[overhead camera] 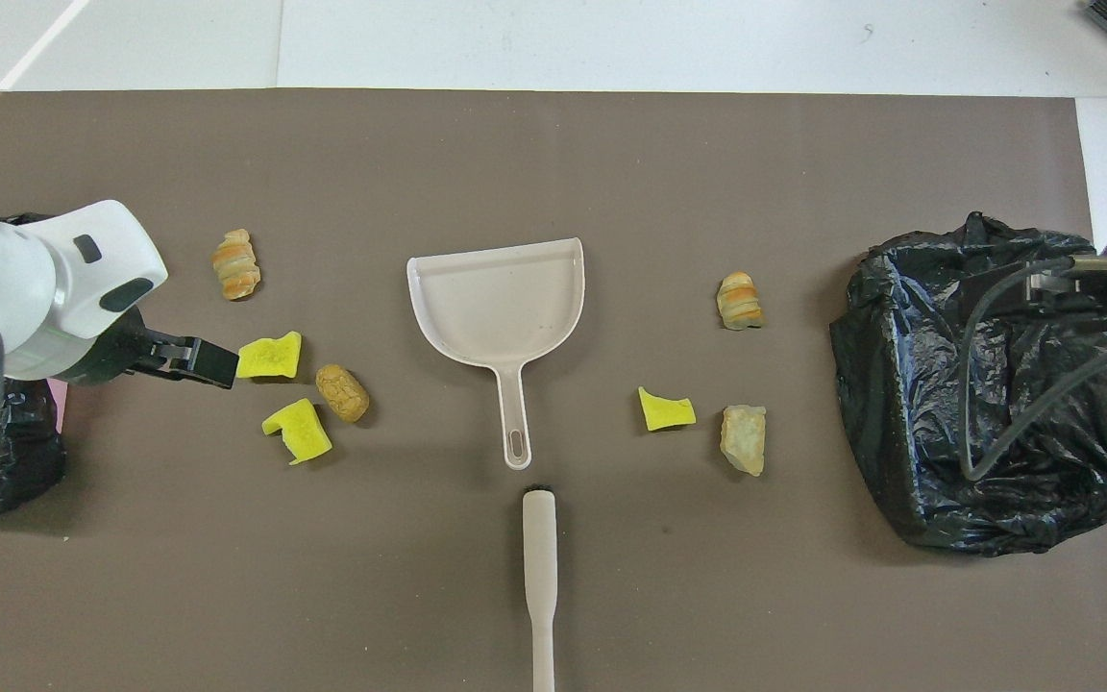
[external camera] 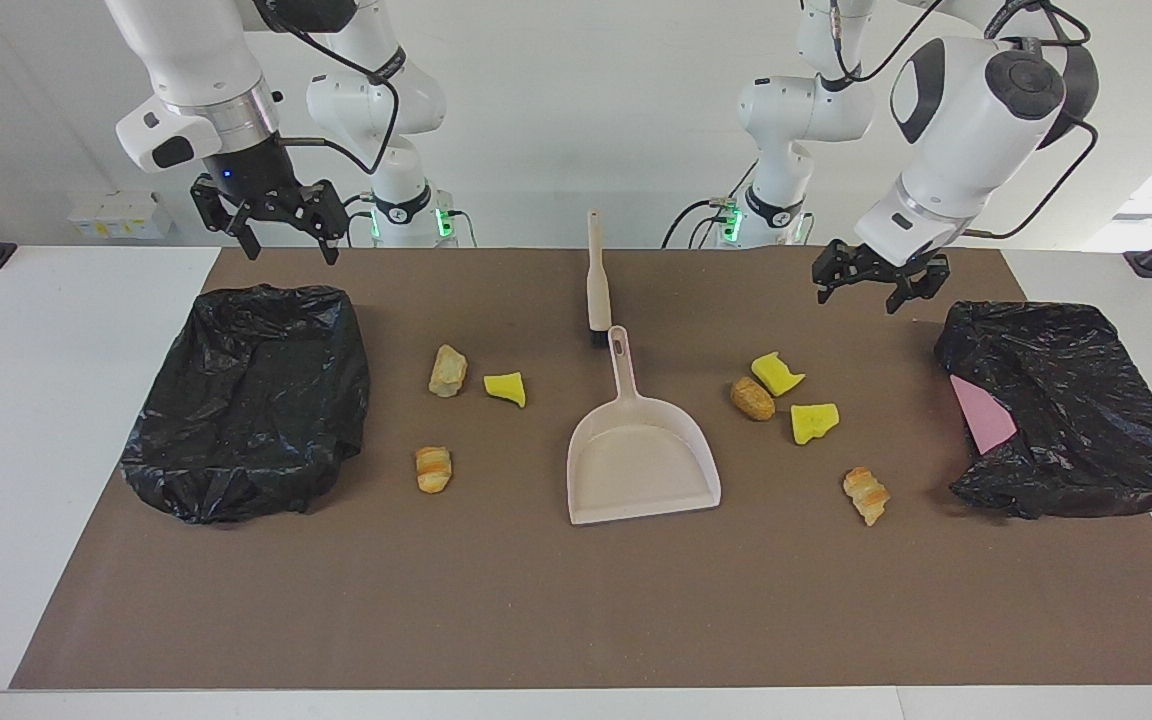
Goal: Sweep and dump trash in bin
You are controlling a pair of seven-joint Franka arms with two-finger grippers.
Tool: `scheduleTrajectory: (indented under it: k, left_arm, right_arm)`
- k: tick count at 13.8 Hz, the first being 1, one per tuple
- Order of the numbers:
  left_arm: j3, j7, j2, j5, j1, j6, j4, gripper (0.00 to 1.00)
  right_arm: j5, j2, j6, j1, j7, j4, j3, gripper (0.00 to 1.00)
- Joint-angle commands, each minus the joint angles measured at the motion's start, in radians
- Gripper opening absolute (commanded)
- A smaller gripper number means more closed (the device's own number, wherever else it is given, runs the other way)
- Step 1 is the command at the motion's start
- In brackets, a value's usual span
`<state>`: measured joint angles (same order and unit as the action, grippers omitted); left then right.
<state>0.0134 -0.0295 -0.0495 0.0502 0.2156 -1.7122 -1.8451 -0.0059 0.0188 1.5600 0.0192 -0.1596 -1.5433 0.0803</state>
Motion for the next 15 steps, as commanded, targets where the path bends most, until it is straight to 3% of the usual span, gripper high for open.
scheduleTrajectory:
  k: [1, 4, 9, 13, 15]
  left_arm:
    - [0.011, 0.045, -0.065, 0.008, 0.063, -0.095, -0.135, 1.0]
    - [0.011, 0.074, -0.072, 0.01, 0.166, -0.171, -0.23, 1.0]
    - [0.011, 0.117, -0.222, 0.017, 0.33, -0.384, -0.534, 1.0]
    - [0.011, 0.163, -0.271, 0.017, 0.48, -0.539, -0.71, 1.0]
    - [0.011, 0.235, -0.277, 0.017, 0.556, -0.575, -0.744, 1.0]
  right_arm:
    - [0.017, -0.003, 0.072, -0.016, 0.008, -0.047, 0.009, 1.0]
    - [0.009, -0.078, 0.194, -0.142, -0.087, -0.063, 0.009, 1.0]
    - [0.001, -0.245, 0.377, -0.382, -0.276, -0.051, 0.007, 1.0]
    - [-0.002, -0.356, 0.459, -0.505, -0.384, -0.028, 0.007, 1.0]
    - [0.007, -0.373, 0.521, -0.538, -0.406, -0.046, 0.009, 1.0]
